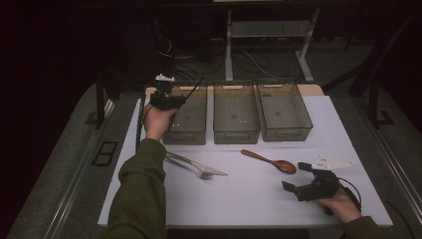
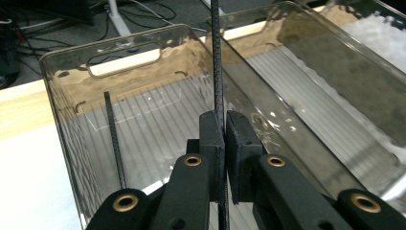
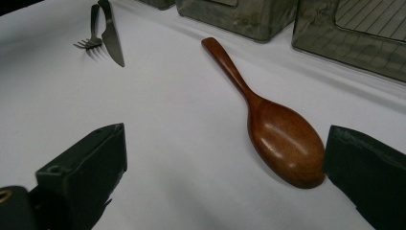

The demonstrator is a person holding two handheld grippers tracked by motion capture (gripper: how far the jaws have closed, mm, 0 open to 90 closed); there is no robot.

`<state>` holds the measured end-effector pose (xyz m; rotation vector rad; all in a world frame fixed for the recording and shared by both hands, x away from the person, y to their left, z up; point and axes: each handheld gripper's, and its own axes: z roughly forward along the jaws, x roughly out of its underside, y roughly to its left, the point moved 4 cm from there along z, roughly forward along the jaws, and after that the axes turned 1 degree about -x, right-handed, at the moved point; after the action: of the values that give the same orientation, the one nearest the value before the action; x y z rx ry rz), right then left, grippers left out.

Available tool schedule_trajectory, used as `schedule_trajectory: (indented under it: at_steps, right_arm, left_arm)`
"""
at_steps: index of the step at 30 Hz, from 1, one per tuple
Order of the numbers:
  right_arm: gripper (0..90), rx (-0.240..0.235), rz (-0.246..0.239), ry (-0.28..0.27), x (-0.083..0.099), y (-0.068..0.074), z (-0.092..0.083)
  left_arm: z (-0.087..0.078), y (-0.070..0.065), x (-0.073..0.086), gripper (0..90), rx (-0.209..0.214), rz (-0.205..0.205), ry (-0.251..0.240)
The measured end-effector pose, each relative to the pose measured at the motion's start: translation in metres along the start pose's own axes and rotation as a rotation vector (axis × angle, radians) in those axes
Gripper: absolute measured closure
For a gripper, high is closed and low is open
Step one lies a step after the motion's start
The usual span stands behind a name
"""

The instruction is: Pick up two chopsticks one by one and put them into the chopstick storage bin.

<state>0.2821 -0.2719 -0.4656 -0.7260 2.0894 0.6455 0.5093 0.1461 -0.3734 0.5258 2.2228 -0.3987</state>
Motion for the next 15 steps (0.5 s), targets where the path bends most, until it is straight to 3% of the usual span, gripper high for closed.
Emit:
schedule_trajectory:
  at_steps: [7, 15]
  right_arm:
    - [1.1, -0.003, 0.002, -0.002, 0.0, 0.0, -0.001]
    - [1.1, -0.006, 0.001, -0.008, -0.001, 0.0, -0.002]
  left_arm:
    - [0.019, 0.013, 0.007, 85.2, -0.052, -0.024, 0.062]
    - [0.033, 0.013, 0.011, 85.1, -0.094, -0.025, 0.137]
